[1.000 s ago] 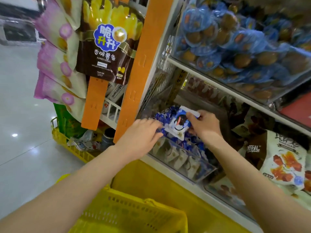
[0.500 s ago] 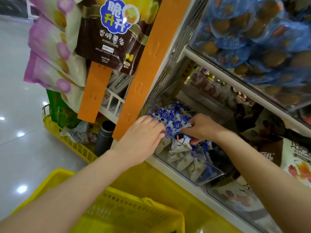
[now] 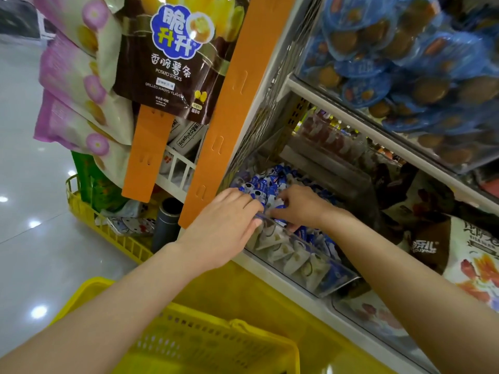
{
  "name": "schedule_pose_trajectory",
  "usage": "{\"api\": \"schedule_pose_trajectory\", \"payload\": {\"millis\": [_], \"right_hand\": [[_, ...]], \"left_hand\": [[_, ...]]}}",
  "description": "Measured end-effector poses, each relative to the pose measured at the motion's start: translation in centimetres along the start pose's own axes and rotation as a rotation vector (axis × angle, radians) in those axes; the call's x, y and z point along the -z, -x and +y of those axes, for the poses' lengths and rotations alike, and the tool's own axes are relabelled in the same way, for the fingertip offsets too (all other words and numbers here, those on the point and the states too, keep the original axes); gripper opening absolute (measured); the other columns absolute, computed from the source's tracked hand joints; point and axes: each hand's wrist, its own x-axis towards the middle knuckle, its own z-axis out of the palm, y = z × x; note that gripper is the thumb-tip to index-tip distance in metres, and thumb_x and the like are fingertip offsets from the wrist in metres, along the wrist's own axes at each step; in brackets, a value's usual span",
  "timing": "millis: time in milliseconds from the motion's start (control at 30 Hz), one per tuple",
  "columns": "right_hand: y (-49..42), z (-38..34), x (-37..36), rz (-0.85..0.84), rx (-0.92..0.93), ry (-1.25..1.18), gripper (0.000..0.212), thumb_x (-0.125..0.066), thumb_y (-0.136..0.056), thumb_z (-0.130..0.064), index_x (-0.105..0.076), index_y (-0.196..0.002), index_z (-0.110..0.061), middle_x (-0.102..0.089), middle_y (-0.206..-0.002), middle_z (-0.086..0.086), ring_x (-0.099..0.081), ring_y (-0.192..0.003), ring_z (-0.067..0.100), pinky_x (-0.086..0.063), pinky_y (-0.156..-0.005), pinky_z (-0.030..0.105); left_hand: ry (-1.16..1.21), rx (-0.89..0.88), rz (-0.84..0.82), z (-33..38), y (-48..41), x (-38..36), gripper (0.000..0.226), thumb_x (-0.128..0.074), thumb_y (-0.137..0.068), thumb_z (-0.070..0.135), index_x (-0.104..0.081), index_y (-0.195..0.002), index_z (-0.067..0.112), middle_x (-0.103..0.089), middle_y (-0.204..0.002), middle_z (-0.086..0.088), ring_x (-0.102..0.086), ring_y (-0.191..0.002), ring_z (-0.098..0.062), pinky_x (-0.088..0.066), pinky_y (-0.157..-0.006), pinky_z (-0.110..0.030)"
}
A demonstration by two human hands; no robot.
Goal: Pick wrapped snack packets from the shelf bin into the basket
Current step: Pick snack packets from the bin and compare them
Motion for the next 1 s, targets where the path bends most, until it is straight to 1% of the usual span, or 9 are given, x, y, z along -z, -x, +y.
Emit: {"api": "schedule_pose_trajectory", "payload": {"millis": [67,167,233,367,567,700,800,933,1000], "right_hand": [[0.4,0.5,0.6,-0.147,0.038,-0.192,0.048,-0.066,-0.084,-0.031,-0.052,-0.125,-0.013,-0.058,-0.084,-0.005,-0.068,-0.065,0.011,-0.057,-0.066,0.022],[1.1,1.8,1.3,-0.264,0.095,-0.327,0.04,-0.064,-0.085,-0.016,-0.053,-0.124,-0.01,-0.052,-0.112,-0.002,-0.068,-0.075,0.011,-0.056,-0.072,0.018],[1.2,2.3,0.9,-0.221,0.117,-0.284,0.038,-0.064,-0.085,-0.011,-0.056,-0.121,-0.007,-0.052,-0.113,-0.003,-0.066,-0.072,0.011,-0.056,-0.069,0.017],[0.3,1.4,-0.2,-0.176,0.121,-0.186,0.042,-0.065,-0.085,-0.014,-0.053,-0.125,-0.006,-0.058,-0.078,-0.001,-0.06,-0.063,0.008,-0.048,-0.056,0.01],[-0.5,1.4,-0.6,-0.126,0.12,-0.196,0.054,-0.068,-0.083,-0.021,-0.044,-0.13,-0.012,-0.056,-0.096,0.003,-0.059,-0.067,0.008,-0.044,-0.052,0.01],[0.3,2.8,-0.2,0.155,0.112,-0.299,0.028,-0.066,-0.084,-0.023,-0.056,-0.107,-0.013,-0.064,-0.086,0.003,-0.062,-0.069,0.01,-0.052,-0.06,0.017],[0.5,3.4,0.1,0.084,0.005,-0.166,0.011,-0.064,-0.085,-0.025,-0.065,-0.089,-0.014,-0.066,-0.084,0.005,-0.061,-0.073,0.011,-0.05,-0.063,0.018],[0.1,2.8,0.0,0.008,0.012,-0.016,0.017,-0.063,-0.087,-0.025,-0.069,-0.095,-0.012,-0.068,-0.091,0.003,-0.063,-0.083,0.012,-0.051,-0.076,0.023],[0.0,2.5,0.1,-0.015,0.032,0.032,0.016,-0.062,-0.087,-0.021,-0.069,-0.095,-0.009,-0.066,-0.089,0.002,-0.06,-0.077,0.008,-0.049,-0.071,0.02]], "left_hand": [[0.002,0.002,-0.006,0.0,0.0,0.0,0.033,-0.032,-0.096,0.035,-0.05,-0.122,0.022,-0.055,-0.117,0.004,-0.043,-0.115,-0.014,-0.021,-0.106,-0.027],[0.004,0.002,-0.018,0.0,0.1,0.0,0.036,-0.031,-0.096,0.037,-0.047,-0.125,0.023,-0.053,-0.121,0.005,-0.04,-0.118,-0.013,-0.018,-0.109,-0.027],[0.005,0.002,-0.021,0.0,0.1,0.0,0.037,-0.031,-0.096,0.037,-0.047,-0.126,0.024,-0.052,-0.122,0.006,-0.04,-0.119,-0.012,-0.018,-0.109,-0.026],[0.008,-0.002,-0.014,0.0,0.1,0.0,0.034,-0.031,-0.096,0.035,-0.049,-0.123,0.021,-0.053,-0.119,0.005,-0.04,-0.117,-0.013,-0.015,-0.107,-0.024],[0.0,-0.009,-0.006,0.0,0.1,0.1,0.031,-0.035,-0.097,0.033,-0.051,-0.12,0.02,-0.054,-0.116,0.003,-0.041,-0.115,-0.014,-0.012,-0.102,-0.021],[0.009,-0.015,-0.009,0.0,0.1,0.0,0.032,-0.034,-0.096,0.034,-0.05,-0.121,0.021,-0.054,-0.118,0.004,-0.041,-0.115,-0.013,-0.013,-0.105,-0.022],[0.01,-0.015,-0.002,0.0,0.1,0.0,0.033,-0.035,-0.096,0.034,-0.05,-0.123,0.021,-0.054,-0.12,0.004,-0.041,-0.117,-0.013,-0.014,-0.107,-0.024],[0.013,-0.014,0.01,0.0,0.1,-0.1,0.034,-0.034,-0.096,0.035,-0.049,-0.123,0.021,-0.053,-0.12,0.004,-0.04,-0.118,-0.013,-0.014,-0.106,-0.024],[0.012,-0.018,0.012,0.1,0.1,-0.1,0.034,-0.034,-0.096,0.035,-0.049,-0.124,0.021,-0.053,-0.121,0.004,-0.039,-0.118,-0.013,-0.013,-0.105,-0.023]]}}
